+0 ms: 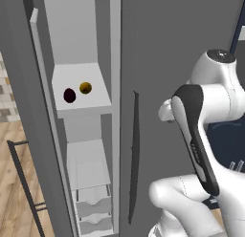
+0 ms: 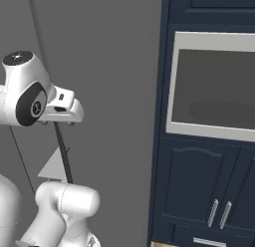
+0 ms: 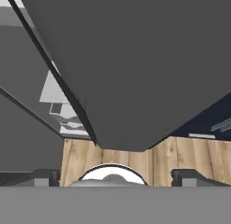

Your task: Take the lemon and eggplant out of the freezer and place them in the tupperware container on the counter. Then put the tupperware containing the vegetables back in the freezer.

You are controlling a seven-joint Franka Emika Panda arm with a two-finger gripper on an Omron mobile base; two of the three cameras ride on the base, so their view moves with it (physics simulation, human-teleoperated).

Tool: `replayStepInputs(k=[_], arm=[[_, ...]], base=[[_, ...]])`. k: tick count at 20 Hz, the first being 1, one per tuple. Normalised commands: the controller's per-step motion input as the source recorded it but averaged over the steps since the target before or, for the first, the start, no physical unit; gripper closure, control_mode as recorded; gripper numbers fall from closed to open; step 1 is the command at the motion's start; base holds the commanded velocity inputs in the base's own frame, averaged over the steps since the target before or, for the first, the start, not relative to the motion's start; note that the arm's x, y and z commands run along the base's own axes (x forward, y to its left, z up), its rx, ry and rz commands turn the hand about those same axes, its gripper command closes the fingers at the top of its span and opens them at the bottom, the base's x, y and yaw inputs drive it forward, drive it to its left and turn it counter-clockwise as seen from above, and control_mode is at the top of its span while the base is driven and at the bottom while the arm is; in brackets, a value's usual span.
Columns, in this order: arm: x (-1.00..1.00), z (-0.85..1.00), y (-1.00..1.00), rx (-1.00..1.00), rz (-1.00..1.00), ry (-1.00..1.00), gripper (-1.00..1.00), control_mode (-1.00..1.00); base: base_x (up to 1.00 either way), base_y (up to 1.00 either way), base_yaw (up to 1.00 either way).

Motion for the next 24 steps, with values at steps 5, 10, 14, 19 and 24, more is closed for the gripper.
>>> replayStepInputs(k=[5, 10, 14, 19, 24], arm=[[-0.3, 0.0, 0.0, 0.01, -0.06, 0.18, -1.0, -1.0], [0.0, 0.0, 0.0, 0.0, 0.0, 0.0, -1.0, 1.0], [0.0, 0.0, 0.0, 0.0, 0.0, 0.0, -1.0, 1.0], [0.0, 0.0, 0.0, 0.0, 0.0, 0.0, -1.0, 1.0], [0.0, 0.0, 0.0, 0.0, 0.0, 0.0, -1.0, 1.0]], base=[[0.0, 0.0, 0.0], [-0.09, 0.12, -0.02], [0.18, 0.44, 0.0], [0.04, 0.48, 0.0], [0.14, 0.45, 0.0]])
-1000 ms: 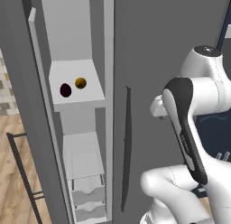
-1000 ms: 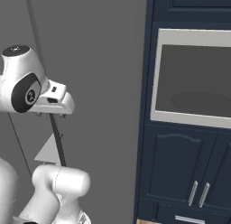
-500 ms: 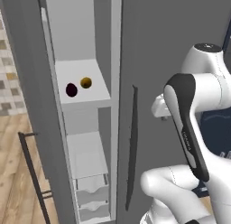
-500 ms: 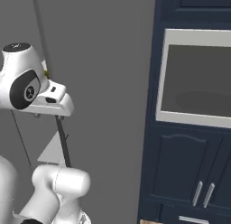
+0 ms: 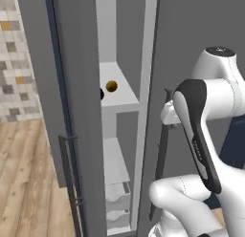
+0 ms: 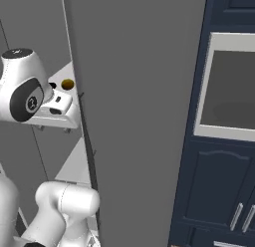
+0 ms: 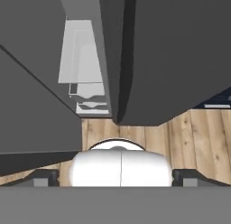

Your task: Take the lemon and eggplant out of the freezer and place them in the tupperware container on the counter. Then put the tupperware containing the vegetables back in the freezer.

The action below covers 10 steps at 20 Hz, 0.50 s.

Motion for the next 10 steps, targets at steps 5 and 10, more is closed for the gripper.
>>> replayStepInputs(k=[5, 10], arm=[[0.0, 0.0, 0.0, 0.0, 0.0, 0.0, -1.0, 1.0], [0.0, 0.0, 0.0, 0.0, 0.0, 0.0, -1.0, 1.0]], base=[[0.42, 0.42, 0.0], [0.37, 0.42, 0.0]])
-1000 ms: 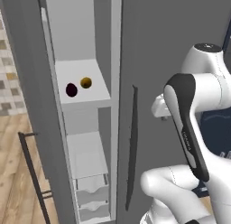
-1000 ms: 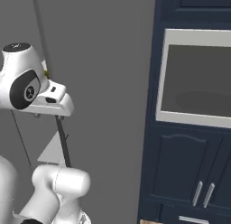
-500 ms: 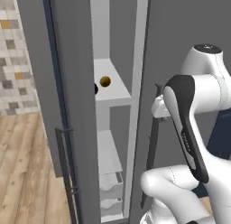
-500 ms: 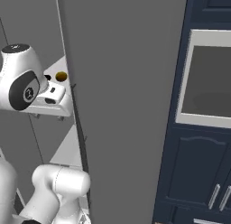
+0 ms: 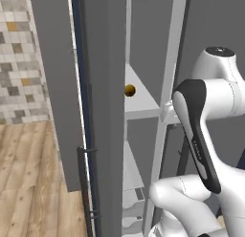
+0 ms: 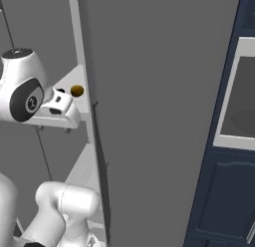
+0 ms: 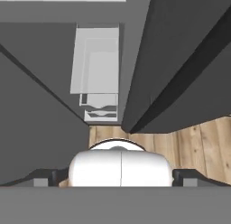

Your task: Take the lemon and eggplant out of the freezer and place them in the tupperware container on the counter. Then put the tupperware containing the vegetables back in the freezer.

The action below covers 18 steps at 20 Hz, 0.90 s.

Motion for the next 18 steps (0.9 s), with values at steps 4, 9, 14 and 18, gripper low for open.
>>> replayStepInputs(k=[4, 9, 14, 18], arm=[[0.01, 0.06, 0.18, 0.06, 0.0, 0.0, -1.0, -1.0], [0.0, 0.25, 0.05, 0.17, 0.0, -0.03, -1.0, -1.0], [0.13, 0.19, 0.11, 0.14, 0.0, -0.1, -1.0, -1.0], [0.52, 0.05, 0.22, 0.05, 0.0, -0.14, -1.0, -1.0]], base=[[0.02, 0.1, 0.0], [0.0, 0.0, 0.0], [0.0, 0.0, 0.0], [0.0, 0.0, 0.0]])
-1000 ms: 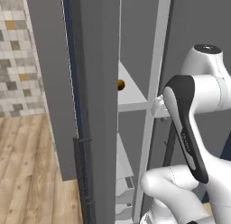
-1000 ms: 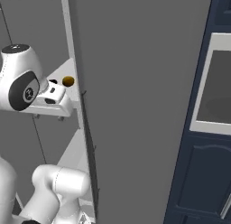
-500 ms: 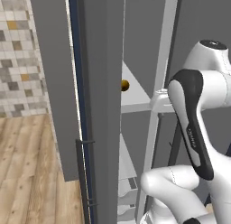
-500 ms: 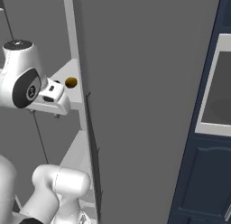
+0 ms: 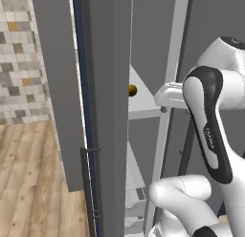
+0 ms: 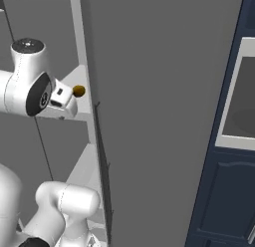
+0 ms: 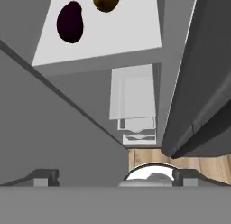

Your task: Take the lemon and eggplant out of the freezer and place them in the tupperware container on the counter. Then put the tupperware containing the vegetables back in the freezer.

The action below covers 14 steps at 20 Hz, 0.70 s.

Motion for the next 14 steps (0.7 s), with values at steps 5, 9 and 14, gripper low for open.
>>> replayStepInputs(k=[5, 9, 14], arm=[[0.8, 0.0, 0.31, 0.06, 0.0, -0.05, -1.0, -1.0], [0.77, 0.0, 0.47, 0.06, 0.0, 0.0, -1.0, -1.0], [0.86, -0.01, 0.5, 0.05, 0.0, 0.0, -1.0, -1.0]], base=[[0.0, 0.0, 0.0], [0.0, 0.0, 0.0], [0.0, 0.0, 0.0]])
